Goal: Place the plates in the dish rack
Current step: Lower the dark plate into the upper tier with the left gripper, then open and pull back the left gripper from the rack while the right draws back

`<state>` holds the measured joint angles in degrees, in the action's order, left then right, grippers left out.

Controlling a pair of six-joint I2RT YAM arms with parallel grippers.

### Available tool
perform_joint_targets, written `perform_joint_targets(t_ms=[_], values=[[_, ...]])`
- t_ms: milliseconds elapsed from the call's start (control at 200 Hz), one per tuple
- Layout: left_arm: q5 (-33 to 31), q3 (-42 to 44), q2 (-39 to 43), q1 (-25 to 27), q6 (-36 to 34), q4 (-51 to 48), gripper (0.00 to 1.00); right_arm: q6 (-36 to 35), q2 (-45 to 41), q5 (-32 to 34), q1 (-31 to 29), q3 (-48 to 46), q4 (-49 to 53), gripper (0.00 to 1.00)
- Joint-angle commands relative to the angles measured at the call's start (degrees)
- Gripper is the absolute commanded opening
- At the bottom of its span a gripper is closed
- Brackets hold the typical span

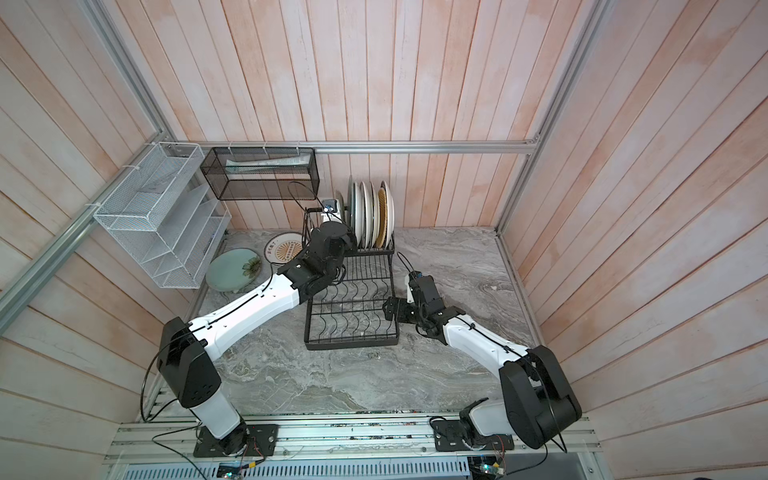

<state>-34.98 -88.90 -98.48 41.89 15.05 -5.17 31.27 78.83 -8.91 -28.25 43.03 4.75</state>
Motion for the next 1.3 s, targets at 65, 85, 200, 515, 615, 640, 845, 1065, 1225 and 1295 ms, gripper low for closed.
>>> perform_joint_targets(t_ms=[65,85,200,515,615,640,845,1065,1225,1295], values=[[2.5,0.8,3.1,0.3,2.6,3.1,0.00,-0.1,-1.6,-0.9,0.5,-0.6,0.3,0.94],[2.7,1.0,3.3,0.1,3.1,2.8,0.00,-0.2,-1.7,-1.0,0.5,-0.6,0.3,0.94],[3.9,2.9,4.1,-0.8,5.4,2.1,0.00,-0.3,-2.1,-1.7,0.6,-0.7,0.3,0.94],[4.2,5.1,5.0,-1.0,6.5,-0.1,0.00,0.3,-4.1,-2.0,0.7,-1.5,0.1,0.94],[5.1,4.2,4.5,-1.0,5.7,-0.5,0.00,0.4,-4.5,-2.2,0.7,-1.6,0.0,0.94],[5.2,3.9,4.4,-1.0,5.6,-0.8,0.01,0.4,-4.6,-2.2,0.7,-1.7,0.0,0.94],[5.4,1.9,3.3,-0.8,4.8,-2.4,0.12,0.7,-5.5,-2.3,1.1,-2.2,-0.1,0.94],[6.2,1.0,3.0,-0.8,4.6,-2.7,0.27,0.6,-6.1,-2.9,1.6,-2.2,0.1,0.94],[6.2,-0.8,3.3,-0.7,4.0,-3.4,0.30,0.6,-6.6,-3.2,1.9,-2.2,0.1,0.94],[6.2,-1.5,3.6,-0.7,3.8,-3.7,0.32,0.5,-6.9,-3.5,2.1,-2.0,0.3,0.94]])
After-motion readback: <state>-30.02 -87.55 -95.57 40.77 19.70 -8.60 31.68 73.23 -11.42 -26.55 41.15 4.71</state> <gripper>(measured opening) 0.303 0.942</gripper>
